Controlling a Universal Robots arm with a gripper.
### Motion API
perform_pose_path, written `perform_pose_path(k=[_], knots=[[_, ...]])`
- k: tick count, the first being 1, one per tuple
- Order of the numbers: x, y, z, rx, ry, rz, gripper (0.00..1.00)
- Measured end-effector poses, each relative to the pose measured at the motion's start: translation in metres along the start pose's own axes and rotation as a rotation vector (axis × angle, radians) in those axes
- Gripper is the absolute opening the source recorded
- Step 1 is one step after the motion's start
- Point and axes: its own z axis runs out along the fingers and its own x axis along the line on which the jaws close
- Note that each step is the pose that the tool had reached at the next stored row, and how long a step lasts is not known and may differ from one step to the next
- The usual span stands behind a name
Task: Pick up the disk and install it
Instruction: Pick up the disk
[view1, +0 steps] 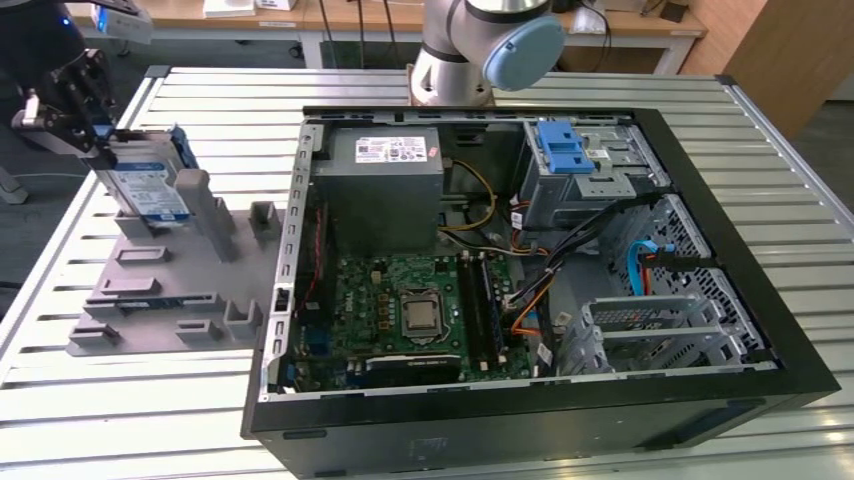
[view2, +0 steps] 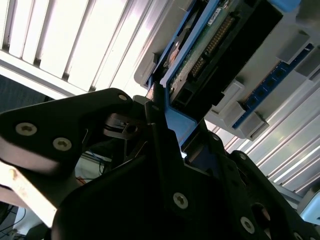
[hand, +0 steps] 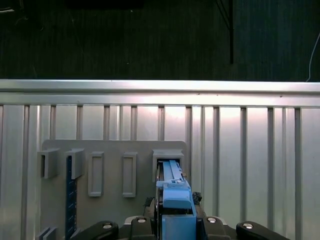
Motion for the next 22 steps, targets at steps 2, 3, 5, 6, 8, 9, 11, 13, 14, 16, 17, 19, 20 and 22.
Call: perform_pose_path(k=[2, 3, 5, 6, 8, 9, 11, 13, 14, 16, 17, 19, 20, 22], knots=[[0.0000, 0.0000, -0.0008, 0.0005, -0.0002, 0.000, 0.36], [0.0000, 0.0000, -0.0015, 0.0007, -0.0002, 0.000, 0.36], [0.0000, 0.0000, -0.0019, 0.0007, -0.0002, 0.000, 0.36], [0.0000, 0.0000, -0.0022, 0.0006, -0.0002, 0.000, 0.36], [0.0000, 0.0000, -0.0026, 0.0005, -0.0002, 0.000, 0.36], [0.0000, 0.0000, -0.0028, 0.0005, -0.0002, 0.000, 0.36], [0.0000, 0.0000, -0.0031, 0.0005, -0.0002, 0.000, 0.36], [0.0000, 0.0001, -0.0046, 0.0005, -0.0002, 0.000, 0.36], [0.0000, 0.0001, -0.0046, 0.0006, -0.0002, 0.000, 0.36], [0.0000, 0.0001, -0.0047, 0.0005, -0.0002, 0.000, 0.36], [0.0000, 0.0001, -0.0047, 0.0005, -0.0002, 0.000, 0.36], [0.0000, 0.0001, -0.0078, 0.0006, -0.0002, 0.000, 0.36], [0.0000, 0.0001, -0.0080, 0.0005, -0.0002, 0.000, 0.36], [0.0000, 0.0002, -0.0086, 0.0003, -0.0001, 0.000, 0.36]])
